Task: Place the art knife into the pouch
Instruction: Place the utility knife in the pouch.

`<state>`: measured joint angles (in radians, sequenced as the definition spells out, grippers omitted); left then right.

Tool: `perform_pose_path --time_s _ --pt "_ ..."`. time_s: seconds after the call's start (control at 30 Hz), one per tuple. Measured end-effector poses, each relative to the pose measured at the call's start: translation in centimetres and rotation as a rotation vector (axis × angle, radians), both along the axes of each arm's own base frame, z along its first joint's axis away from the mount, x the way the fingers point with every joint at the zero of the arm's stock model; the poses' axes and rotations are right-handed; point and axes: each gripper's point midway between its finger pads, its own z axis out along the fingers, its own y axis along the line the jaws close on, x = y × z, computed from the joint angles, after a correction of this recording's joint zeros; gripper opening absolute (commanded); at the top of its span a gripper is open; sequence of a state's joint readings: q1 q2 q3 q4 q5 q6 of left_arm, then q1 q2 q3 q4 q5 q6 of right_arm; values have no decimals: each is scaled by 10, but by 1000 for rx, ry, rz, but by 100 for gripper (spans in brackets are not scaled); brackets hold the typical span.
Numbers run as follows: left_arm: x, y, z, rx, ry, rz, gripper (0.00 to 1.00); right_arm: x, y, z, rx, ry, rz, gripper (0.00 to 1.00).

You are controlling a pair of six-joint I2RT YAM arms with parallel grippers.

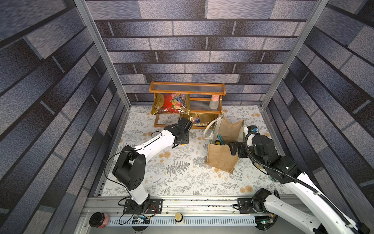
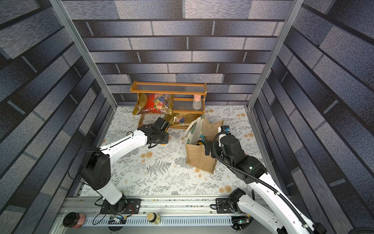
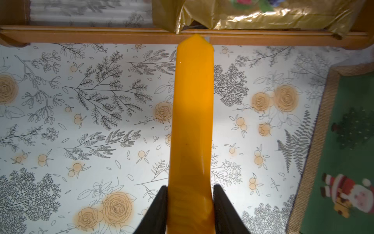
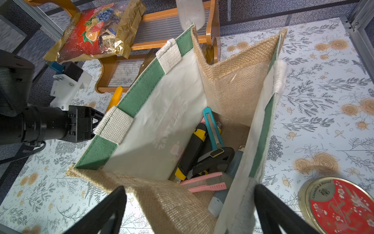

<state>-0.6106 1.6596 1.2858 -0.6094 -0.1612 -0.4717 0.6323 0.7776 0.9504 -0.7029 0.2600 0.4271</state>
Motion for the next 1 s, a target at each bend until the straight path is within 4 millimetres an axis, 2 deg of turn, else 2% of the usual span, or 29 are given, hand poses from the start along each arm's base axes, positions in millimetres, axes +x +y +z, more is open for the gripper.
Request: perform_pose_path --time_s 0.17,0.47,0.7,0.83,1.0 --pt "-9 -22 38 -43 -61 -56 31 0 0 -1 1 3 -1 100" --pt "-18 -67 129 -152 -229 -184 31 -1 -1 2 14 -5 -6 100" --pt "-25 -103 191 -208 -365 -307 32 -6 -9 4 27 -27 -33 100" --pt "-27 -130 213 -234 -417 -371 32 -8 -19 5 18 -46 -71 100" --pt "-30 -170 209 -240 -412 -457 33 -12 -33 3 1 -63 -118 100"
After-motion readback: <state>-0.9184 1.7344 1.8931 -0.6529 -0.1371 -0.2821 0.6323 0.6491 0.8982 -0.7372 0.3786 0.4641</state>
